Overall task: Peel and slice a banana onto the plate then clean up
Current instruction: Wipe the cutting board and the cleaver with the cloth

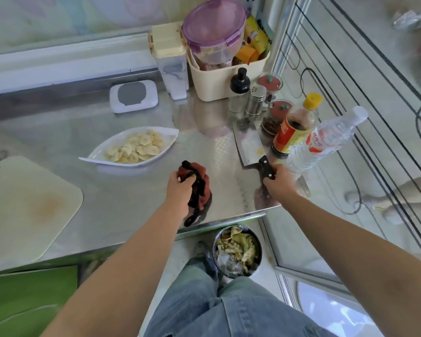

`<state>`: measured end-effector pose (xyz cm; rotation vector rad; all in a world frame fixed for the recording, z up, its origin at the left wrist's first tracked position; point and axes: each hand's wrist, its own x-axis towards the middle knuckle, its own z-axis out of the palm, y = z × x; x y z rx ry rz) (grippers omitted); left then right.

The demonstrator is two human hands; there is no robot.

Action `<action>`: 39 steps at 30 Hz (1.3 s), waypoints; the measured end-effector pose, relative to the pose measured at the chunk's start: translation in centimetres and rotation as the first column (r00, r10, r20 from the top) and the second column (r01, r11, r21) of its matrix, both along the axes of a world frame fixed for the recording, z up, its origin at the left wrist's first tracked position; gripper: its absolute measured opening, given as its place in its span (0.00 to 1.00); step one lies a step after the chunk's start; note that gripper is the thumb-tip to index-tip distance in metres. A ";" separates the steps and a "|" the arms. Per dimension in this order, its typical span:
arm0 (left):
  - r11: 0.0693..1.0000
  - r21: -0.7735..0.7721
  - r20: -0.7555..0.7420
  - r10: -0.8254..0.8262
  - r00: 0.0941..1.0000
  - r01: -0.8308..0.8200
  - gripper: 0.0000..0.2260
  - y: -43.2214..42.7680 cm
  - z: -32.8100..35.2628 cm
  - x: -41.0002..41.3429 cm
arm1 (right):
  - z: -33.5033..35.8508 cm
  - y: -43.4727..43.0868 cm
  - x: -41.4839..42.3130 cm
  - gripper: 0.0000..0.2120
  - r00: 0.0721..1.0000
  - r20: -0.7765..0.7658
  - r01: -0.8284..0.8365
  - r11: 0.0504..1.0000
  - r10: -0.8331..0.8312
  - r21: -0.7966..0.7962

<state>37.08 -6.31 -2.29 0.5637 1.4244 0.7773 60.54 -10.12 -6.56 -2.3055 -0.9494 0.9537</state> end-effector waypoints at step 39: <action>0.772 -0.116 -0.911 -0.333 0.242 0.624 0.13 -9.1 -5.0 -8.7 | -1.7 -3.8 -8.9 0.26 0.702 0.151 -0.712 0.692 0.696 0.119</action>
